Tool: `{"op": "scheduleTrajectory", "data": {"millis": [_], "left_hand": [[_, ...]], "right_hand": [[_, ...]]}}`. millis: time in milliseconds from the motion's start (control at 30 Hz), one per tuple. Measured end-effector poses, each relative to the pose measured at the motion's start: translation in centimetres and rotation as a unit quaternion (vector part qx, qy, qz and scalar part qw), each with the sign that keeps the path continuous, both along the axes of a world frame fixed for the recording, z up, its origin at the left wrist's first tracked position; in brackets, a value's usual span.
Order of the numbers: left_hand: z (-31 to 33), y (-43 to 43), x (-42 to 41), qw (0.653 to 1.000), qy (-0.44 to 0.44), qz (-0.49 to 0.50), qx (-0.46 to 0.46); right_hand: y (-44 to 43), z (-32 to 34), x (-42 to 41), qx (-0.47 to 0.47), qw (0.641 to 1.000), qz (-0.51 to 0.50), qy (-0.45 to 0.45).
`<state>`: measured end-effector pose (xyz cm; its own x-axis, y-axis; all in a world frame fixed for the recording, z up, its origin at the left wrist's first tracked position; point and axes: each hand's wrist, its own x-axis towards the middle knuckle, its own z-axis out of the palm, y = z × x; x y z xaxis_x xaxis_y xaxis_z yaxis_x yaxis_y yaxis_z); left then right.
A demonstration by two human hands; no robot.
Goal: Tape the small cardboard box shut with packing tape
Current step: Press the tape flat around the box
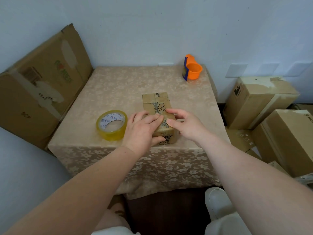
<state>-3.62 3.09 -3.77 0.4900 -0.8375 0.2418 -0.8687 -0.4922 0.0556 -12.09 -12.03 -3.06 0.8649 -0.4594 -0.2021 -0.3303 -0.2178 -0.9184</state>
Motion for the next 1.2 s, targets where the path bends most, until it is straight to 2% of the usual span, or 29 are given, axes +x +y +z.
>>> {"op": "scheduleTrajectory", "data": {"millis": [133, 300, 433, 533, 700, 967, 1200], "left_hand": [[0.9, 0.2, 0.8, 0.998, 0.039, -0.005, 0.046], [0.4, 0.3, 0.8, 0.991, 0.13, 0.014, -0.044], [-1.4, 0.4, 0.2, 0.99, 0.097, 0.009, -0.098], [-1.7, 0.6, 0.5, 0.995, 0.051, -0.006, -0.081], [-1.4, 0.9, 0.8, 0.997, 0.073, -0.014, -0.037], [-1.1, 1.2, 1.6, 0.997, 0.071, -0.028, 0.019], [-1.0, 0.9, 1.4, 0.997, 0.07, -0.019, 0.033]], "right_hand": [[0.1, 0.1, 0.0, -0.016, 1.0, 0.003, -0.001], [0.2, -0.4, -0.2, -0.023, 1.0, 0.007, -0.01], [0.5, -1.3, -0.4, -0.076, 0.997, 0.024, -0.009], [0.8, -2.0, -0.3, -0.126, 0.991, 0.033, -0.001], [0.7, -2.6, -0.7, -0.184, 0.981, 0.067, 0.012], [0.0, -1.0, -0.6, -0.382, 0.914, 0.119, 0.06], [0.1, -0.3, 0.0, -0.492, 0.848, 0.152, 0.123]]}}
